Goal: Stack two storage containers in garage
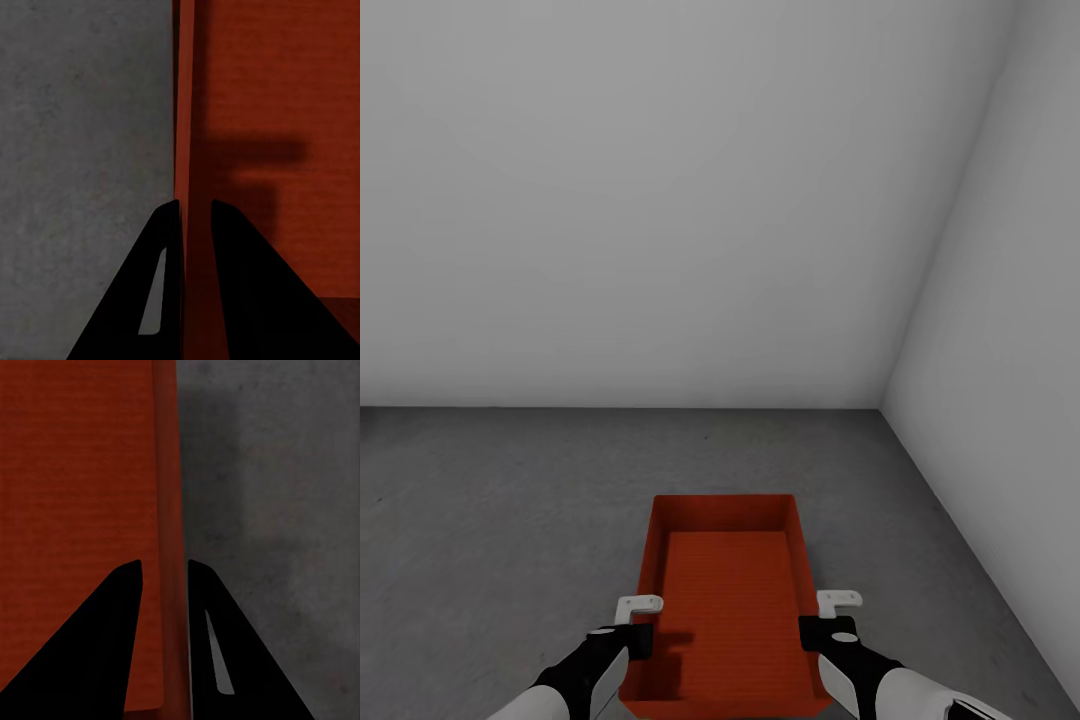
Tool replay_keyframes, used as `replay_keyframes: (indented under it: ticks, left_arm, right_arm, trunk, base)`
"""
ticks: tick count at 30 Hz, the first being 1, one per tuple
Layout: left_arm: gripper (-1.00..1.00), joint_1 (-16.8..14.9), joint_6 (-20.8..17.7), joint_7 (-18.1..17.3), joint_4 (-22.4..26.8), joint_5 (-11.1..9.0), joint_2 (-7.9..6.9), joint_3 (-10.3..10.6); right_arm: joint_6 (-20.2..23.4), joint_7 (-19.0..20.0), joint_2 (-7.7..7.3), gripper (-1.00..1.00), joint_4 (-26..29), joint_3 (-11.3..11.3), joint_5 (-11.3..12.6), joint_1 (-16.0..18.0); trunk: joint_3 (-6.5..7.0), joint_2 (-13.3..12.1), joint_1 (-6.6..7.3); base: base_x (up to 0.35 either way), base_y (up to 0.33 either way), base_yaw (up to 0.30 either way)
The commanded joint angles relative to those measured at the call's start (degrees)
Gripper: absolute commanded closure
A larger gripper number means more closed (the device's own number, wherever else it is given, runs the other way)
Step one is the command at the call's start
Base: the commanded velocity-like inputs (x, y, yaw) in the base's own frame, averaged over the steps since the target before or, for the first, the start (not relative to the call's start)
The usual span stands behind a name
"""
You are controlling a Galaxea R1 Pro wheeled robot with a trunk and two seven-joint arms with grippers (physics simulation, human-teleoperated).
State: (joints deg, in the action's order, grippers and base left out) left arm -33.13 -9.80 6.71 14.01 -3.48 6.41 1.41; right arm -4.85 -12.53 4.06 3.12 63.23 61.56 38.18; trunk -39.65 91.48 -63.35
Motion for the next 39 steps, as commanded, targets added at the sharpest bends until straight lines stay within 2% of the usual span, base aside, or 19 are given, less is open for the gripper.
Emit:
replay_keyframes:
  ticks: [1, 39]
  left_arm:
    - [1.0, -0.01, -0.3, -0.03, 0.19, -1.18, 0.0, 1.41]
    - [1.0, -0.01, -0.05, -0.02, 0.19, -1.19, 0.0, 1.41]
  right_arm:
    - [-0.34, -0.37, -0.02, 1.0, -1.45, 1.37, 1.08, 0.03]
    - [-0.25, -0.3, -0.02, 1.0, -1.45, 1.37, 1.1, 0.03]
  trunk:
    - [-0.04, 0.02, 0.01]
    - [-0.04, 0.02, 0.01]
  base:
    - [0.0, 0.0, 0.0]
    - [0.0, 0.0, 0.0]
